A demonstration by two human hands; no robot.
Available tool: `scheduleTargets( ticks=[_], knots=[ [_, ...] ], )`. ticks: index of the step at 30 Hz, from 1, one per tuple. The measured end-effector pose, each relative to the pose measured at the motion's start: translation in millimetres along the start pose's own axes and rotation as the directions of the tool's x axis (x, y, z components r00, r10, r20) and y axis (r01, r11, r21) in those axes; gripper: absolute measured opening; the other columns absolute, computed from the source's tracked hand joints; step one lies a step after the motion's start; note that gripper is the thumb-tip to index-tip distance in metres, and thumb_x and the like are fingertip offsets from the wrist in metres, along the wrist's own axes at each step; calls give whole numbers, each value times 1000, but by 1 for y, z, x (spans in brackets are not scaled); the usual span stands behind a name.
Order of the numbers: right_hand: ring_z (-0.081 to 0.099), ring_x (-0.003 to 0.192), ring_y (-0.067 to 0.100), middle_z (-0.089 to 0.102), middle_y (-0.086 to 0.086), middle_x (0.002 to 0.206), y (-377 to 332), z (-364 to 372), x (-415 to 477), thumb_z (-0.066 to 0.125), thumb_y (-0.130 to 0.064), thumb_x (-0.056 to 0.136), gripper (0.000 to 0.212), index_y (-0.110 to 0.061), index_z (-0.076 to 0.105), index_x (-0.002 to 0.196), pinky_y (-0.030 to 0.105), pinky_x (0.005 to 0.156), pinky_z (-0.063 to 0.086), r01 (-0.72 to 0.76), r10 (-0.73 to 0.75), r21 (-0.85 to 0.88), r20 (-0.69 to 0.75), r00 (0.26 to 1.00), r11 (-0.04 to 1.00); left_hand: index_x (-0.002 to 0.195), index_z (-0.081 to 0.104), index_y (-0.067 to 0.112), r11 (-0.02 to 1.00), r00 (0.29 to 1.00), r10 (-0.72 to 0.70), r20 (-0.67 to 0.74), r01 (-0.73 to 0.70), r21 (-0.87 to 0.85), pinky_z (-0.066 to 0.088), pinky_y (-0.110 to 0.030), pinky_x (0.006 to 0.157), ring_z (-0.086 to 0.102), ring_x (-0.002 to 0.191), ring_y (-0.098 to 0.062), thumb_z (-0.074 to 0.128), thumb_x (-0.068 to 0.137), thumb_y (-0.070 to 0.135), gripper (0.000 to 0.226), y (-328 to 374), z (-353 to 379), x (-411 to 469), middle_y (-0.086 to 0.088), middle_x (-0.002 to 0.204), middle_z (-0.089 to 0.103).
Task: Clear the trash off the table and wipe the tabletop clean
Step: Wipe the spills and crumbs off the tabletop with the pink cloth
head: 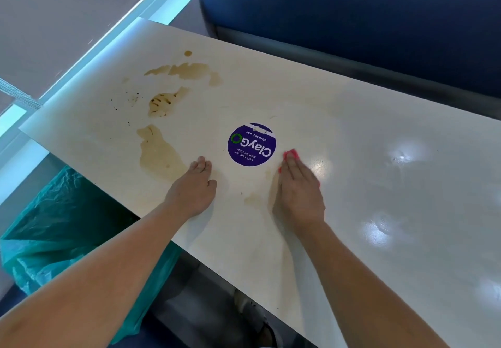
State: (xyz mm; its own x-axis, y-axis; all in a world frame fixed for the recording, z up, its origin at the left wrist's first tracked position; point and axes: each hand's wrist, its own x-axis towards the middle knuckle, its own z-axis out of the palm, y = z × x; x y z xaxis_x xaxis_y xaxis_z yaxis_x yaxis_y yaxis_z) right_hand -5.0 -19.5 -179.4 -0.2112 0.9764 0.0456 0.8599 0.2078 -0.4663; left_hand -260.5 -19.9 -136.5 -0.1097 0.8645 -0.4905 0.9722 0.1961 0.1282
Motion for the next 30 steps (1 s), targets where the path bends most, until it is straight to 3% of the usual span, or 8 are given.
scheduleTargets(
  ticks=[2, 10, 14, 19, 23, 25, 27, 30],
  knots=[
    [26, 153, 22, 34, 10, 163, -3, 8, -10, 43, -8, 101, 53, 0, 39, 153, 42, 121, 29, 102, -101, 23, -19, 995, 995, 164, 4, 13, 1000, 1000, 0, 11, 0, 3, 13, -34, 125, 0, 158, -15, 22, 107, 25, 60, 0, -3, 1, -1, 171, -7],
    [29, 151, 22, 35, 5, 163, 0, 22, 8, 36, -14, 106, 51, -8, 36, 156, 39, 124, 25, -60, 66, 86, -73, 995, 995, 164, 5, 11, 997, 1000, 8, 26, -10, 75, 17, -36, 124, 4, 158, -18, 20, 108, 23, 59, 2, -7, 3, -5, 171, -5],
    [42, 145, 23, 47, 3, 156, -16, 28, -3, 48, -16, 104, 47, -12, 49, 150, 43, 118, 35, 130, -127, 69, -39, 991, 989, 164, 5, 11, 996, 999, 4, 43, -8, 90, 17, -38, 124, 5, 158, -19, 20, 108, 23, 59, 4, -10, 4, -5, 171, -5],
    [45, 141, 20, 50, -1, 154, -13, 28, -31, 41, -26, 109, 42, -14, 53, 148, 42, 113, 39, 324, -325, 28, 15, 946, 946, 164, 7, 12, 996, 999, 7, 50, -12, 89, 17, -37, 124, 6, 158, -19, 20, 107, 22, 59, 3, -12, 3, -4, 171, -5],
    [51, 129, 32, 55, 9, 147, -2, 22, -25, 49, -7, 102, 44, -1, 52, 145, 44, 108, 45, 115, -119, -44, -114, 986, 992, 164, 6, 10, 997, 999, 9, 53, -13, 75, 16, -35, 124, 5, 158, -19, 21, 107, 22, 59, 4, -11, 2, -5, 171, -5],
    [45, 127, 32, 48, 9, 151, -15, 22, -15, 47, 0, 94, 54, 1, 44, 148, 44, 103, 47, 5, -9, -43, -93, 996, 999, 163, 6, 10, 998, 998, 8, 57, -11, 68, 15, -35, 124, 4, 158, -20, 21, 108, 21, 59, 5, -11, 1, -6, 171, -5],
    [42, 123, 30, 46, 7, 151, -32, 25, -8, 49, -1, 91, 56, -2, 46, 147, 42, 100, 47, 13, -17, -50, -77, 997, 999, 163, 5, 10, 998, 999, 10, 53, -13, 62, 15, -35, 124, 2, 158, -20, 21, 107, 20, 59, 4, -11, 1, -6, 171, -6],
    [46, 120, 29, 51, 7, 148, -55, 32, -8, 54, -7, 95, 48, -4, 54, 143, 41, 100, 46, 147, -149, -61, -33, 988, 987, 164, 5, 11, 999, 999, 10, 50, -13, 50, 14, -36, 125, 2, 158, -20, 21, 108, 20, 59, 5, -12, 0, -6, 171, -6]
  ],
)
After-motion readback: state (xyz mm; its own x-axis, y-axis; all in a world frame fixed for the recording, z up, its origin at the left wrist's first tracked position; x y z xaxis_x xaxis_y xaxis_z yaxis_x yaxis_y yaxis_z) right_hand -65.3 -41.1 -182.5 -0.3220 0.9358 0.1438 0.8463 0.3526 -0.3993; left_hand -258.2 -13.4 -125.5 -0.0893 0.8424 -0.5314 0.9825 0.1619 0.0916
